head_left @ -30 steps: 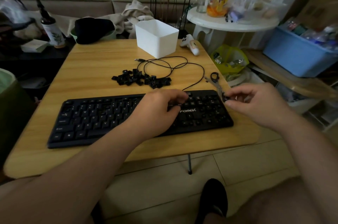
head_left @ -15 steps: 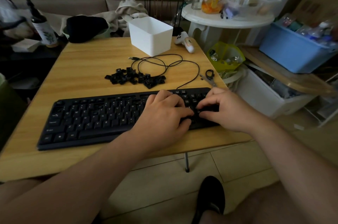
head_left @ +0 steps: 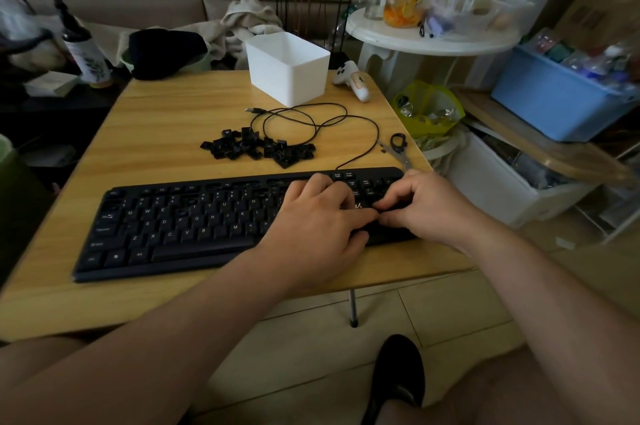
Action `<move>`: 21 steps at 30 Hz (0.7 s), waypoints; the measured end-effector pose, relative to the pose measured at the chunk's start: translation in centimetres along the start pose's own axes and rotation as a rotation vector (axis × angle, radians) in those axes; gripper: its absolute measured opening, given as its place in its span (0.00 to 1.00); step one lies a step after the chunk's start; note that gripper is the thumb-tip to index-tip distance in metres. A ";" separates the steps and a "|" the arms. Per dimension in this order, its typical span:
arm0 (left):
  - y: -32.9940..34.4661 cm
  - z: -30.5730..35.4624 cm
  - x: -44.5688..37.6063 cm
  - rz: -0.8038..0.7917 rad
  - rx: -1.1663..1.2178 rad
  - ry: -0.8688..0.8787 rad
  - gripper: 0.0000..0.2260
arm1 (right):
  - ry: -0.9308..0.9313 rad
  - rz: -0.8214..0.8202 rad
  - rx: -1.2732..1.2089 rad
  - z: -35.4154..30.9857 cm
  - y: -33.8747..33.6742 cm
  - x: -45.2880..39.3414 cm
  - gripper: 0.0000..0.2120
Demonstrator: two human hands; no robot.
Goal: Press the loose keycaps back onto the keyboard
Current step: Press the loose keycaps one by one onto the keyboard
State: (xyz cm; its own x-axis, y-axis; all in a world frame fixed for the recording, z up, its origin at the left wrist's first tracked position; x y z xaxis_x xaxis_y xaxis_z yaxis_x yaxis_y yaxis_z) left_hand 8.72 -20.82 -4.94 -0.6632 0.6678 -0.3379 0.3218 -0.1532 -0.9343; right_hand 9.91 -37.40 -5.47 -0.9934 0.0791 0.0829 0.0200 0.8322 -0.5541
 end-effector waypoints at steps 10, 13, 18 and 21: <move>-0.7 -1.6 -0.9 -0.022 0.000 -0.065 0.17 | 0.052 -0.040 0.041 -1.1 0.0 0.3 0.10; -1.4 -7.1 -2.0 -0.021 -0.021 -0.256 0.13 | -0.039 0.066 -0.093 -2.6 -0.8 0.3 0.10; 0.8 -15.8 -2.5 -0.227 -0.105 -0.539 0.16 | -0.224 0.176 -0.047 -5.8 1.6 -0.4 0.11; 2.3 -16.5 -3.1 -0.348 -0.143 -0.503 0.16 | -0.266 0.181 -0.036 -7.0 2.8 -1.3 0.09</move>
State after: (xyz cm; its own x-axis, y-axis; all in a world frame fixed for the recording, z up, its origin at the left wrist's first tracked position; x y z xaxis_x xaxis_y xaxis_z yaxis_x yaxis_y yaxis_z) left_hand 22.61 -11.22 -4.16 -0.9710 0.2312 -0.0610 0.0938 0.1334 -0.9866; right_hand 12.01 -31.32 -1.35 -0.9681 0.0853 -0.2358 0.1980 0.8369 -0.5103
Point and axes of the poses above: each hand's wrist, its own x-axis away from the middle knuckle, its own y-axis out of the palm, z = x × y, the point moved 8 cm from there along -x, towards the middle knuckle, and after that the axes turned 15 degrees about -x, right-handed, at the moved point
